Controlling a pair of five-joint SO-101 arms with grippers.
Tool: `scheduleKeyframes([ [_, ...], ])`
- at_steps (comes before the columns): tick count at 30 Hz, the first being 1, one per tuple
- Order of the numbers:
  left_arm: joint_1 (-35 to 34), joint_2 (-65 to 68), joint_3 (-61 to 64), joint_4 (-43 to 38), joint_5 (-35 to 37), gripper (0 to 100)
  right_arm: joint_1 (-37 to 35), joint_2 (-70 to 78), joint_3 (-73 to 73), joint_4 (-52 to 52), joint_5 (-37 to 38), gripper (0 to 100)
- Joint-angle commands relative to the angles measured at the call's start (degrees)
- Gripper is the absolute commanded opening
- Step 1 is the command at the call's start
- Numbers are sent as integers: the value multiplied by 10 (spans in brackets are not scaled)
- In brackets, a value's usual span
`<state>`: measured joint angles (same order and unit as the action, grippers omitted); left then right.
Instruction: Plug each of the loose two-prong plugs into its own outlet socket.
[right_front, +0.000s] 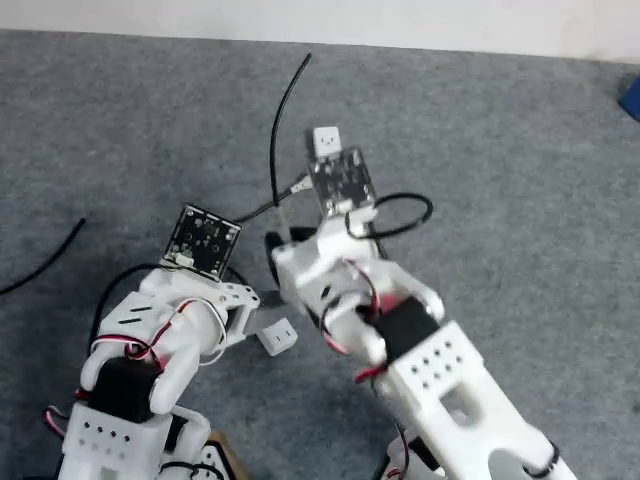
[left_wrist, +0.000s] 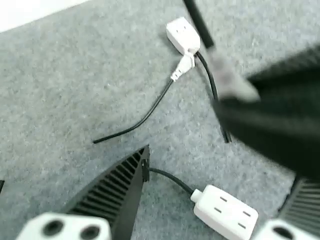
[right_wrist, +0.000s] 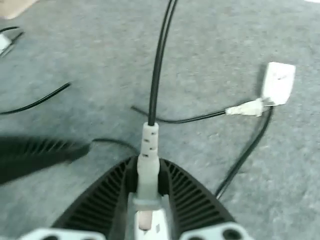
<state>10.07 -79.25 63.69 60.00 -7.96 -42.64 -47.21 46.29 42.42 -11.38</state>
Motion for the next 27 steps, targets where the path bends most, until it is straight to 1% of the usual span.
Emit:
scheduleKeyframes([
  [1, -14, 8, -1, -20, 6, 428, -44, -52, 10, 23, -11, 5],
  [2, -22, 20, -1, -25, 6, 428, -51, -58, 13, 32, -11, 5],
  [6, -55, 106, 7, -95, 6, 428, -57, -65, 14, 40, -9, 5],
  [10, -60, 220, 6, -153, 6, 393, -44, -66, 13, 40, -5, 5],
  [13, -60, 258, 4, -181, 4, 319, -36, -66, 13, 47, 13, 9],
  [17, -60, 237, 7, -183, 3, 171, -33, -64, 13, 59, 31, 9],
  [19, -60, 220, 9, -171, 3, 129, -19, -62, 13, 58, 33, 7],
  [23, -60, 190, 9, -144, 2, 148, 5, -62, 20, 59, 33, 7],
  [27, -61, 176, 9, -138, 5, 201, 10, -62, 51, 60, 34, 6],
])
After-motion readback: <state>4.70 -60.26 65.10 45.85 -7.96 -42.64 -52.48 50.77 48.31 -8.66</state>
